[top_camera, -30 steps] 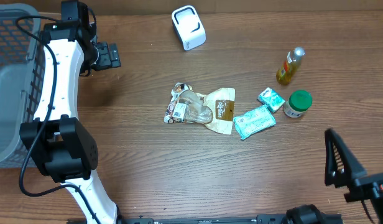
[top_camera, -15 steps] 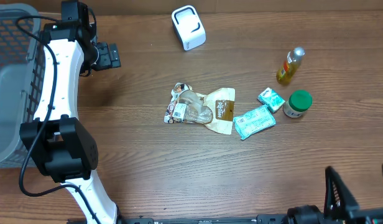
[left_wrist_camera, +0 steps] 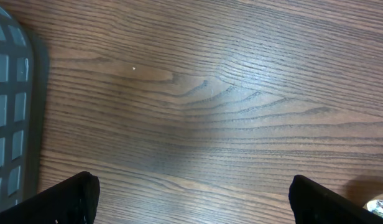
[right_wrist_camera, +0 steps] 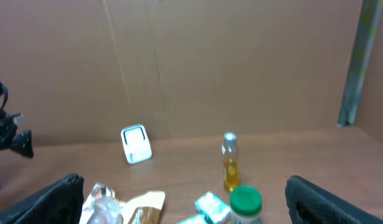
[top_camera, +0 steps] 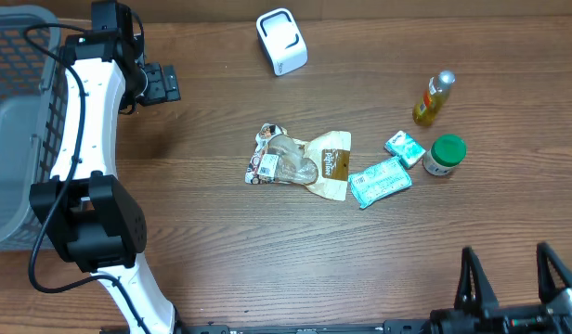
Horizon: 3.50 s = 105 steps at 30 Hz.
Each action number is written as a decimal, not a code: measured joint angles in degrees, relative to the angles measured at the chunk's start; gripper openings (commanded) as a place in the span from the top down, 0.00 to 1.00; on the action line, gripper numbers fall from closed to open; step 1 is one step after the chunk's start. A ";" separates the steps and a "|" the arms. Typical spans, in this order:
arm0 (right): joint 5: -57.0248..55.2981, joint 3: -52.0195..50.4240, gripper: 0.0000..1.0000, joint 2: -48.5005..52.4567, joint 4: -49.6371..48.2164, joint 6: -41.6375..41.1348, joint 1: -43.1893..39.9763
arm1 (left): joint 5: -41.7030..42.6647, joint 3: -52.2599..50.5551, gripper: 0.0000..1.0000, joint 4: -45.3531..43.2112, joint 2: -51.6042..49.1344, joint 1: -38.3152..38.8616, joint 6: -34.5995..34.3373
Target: Scan the item barcode
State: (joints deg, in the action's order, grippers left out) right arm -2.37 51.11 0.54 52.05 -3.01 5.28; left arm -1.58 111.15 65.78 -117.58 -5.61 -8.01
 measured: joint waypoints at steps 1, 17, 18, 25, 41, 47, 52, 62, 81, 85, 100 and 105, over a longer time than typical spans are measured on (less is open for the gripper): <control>0.00 -2.34 0.00 0.04 -4.59 0.00 0.00 | 0.00 0.00 0.00 0.00 0.00 0.00 0.00; 9.66 -40.61 0.00 0.09 -80.96 5.35 0.00 | -0.04 0.00 0.01 0.00 0.00 0.00 0.00; 9.84 -42.42 0.00 0.11 -81.13 5.68 0.00 | -0.02 0.00 0.00 0.02 0.00 0.00 0.00; 10.93 -49.90 0.00 0.09 -78.31 7.37 -1.25 | -0.02 0.00 0.01 0.02 0.00 0.00 0.00; 10.91 -50.05 0.00 0.07 -47.80 7.74 -2.62 | -0.02 0.00 0.00 0.00 0.00 0.00 0.00; 9.29 -50.05 0.00 0.07 -47.76 7.69 -2.62 | -0.02 0.00 0.01 0.00 0.00 0.00 0.00; 8.28 -50.05 0.00 0.07 -47.69 7.69 -2.62 | -0.02 0.00 0.00 0.00 0.00 0.00 0.00; 7.96 -50.05 0.00 0.07 -47.60 7.72 -2.62 | -0.02 0.00 0.00 0.00 0.00 0.00 0.00; 7.96 -50.05 0.00 0.07 -47.58 7.67 -2.60 | -0.02 0.00 0.01 0.00 0.00 0.00 0.00; 7.98 -50.05 0.00 0.07 -47.58 7.67 -2.62 | -0.02 0.00 0.01 0.00 0.00 0.00 0.00; 7.96 -50.05 0.00 0.07 -47.56 7.72 -2.62 | -0.02 0.00 0.00 0.00 0.00 0.00 0.00; 7.98 -50.05 0.00 0.07 -47.56 7.69 -2.62 | -0.02 0.00 0.00 0.02 0.00 0.00 0.00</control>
State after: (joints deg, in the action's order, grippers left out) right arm 5.61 1.06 0.60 4.49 4.69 2.66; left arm -1.61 111.15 65.80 -117.58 -5.61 -8.01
